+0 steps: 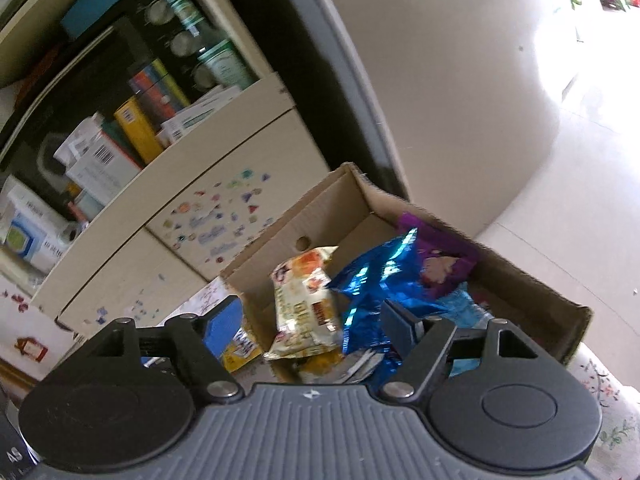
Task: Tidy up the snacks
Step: 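Open both tools to drop the packets into the cardboard box, then move both tools back toward the red and yellow packets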
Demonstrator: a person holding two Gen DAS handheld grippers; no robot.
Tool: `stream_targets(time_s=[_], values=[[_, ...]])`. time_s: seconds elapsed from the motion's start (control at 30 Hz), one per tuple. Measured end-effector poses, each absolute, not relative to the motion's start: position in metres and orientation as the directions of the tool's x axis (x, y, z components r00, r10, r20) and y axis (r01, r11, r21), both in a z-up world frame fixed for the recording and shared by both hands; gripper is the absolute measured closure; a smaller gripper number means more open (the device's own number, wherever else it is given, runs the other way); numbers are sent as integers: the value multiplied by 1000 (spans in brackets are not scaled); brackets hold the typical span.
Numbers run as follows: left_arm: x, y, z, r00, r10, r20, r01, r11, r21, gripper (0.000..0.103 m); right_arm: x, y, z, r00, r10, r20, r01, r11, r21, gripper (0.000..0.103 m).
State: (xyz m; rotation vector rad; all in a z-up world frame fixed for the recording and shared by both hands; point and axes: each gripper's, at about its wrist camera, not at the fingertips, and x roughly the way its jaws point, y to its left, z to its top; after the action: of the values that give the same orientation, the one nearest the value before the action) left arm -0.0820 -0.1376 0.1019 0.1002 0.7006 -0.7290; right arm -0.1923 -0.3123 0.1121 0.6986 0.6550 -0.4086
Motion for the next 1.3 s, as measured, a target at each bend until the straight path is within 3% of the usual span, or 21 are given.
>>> stream_targets(time_s=[0.67, 1.17, 1.3], values=[[-42, -37, 103, 611, -447, -653, 486, 863, -135, 10, -146, -250, 101, 738, 43, -673, 355, 823, 443, 20], [-44, -9, 30, 487, -345, -802, 530, 847, -43, 9, -104, -213, 60, 635, 167, -754, 315, 836, 450, 20], [-47, -12, 15, 469, -328, -820, 563, 826, -9, 9, -93, -201, 50, 612, 160, -775, 313, 850, 424, 15]])
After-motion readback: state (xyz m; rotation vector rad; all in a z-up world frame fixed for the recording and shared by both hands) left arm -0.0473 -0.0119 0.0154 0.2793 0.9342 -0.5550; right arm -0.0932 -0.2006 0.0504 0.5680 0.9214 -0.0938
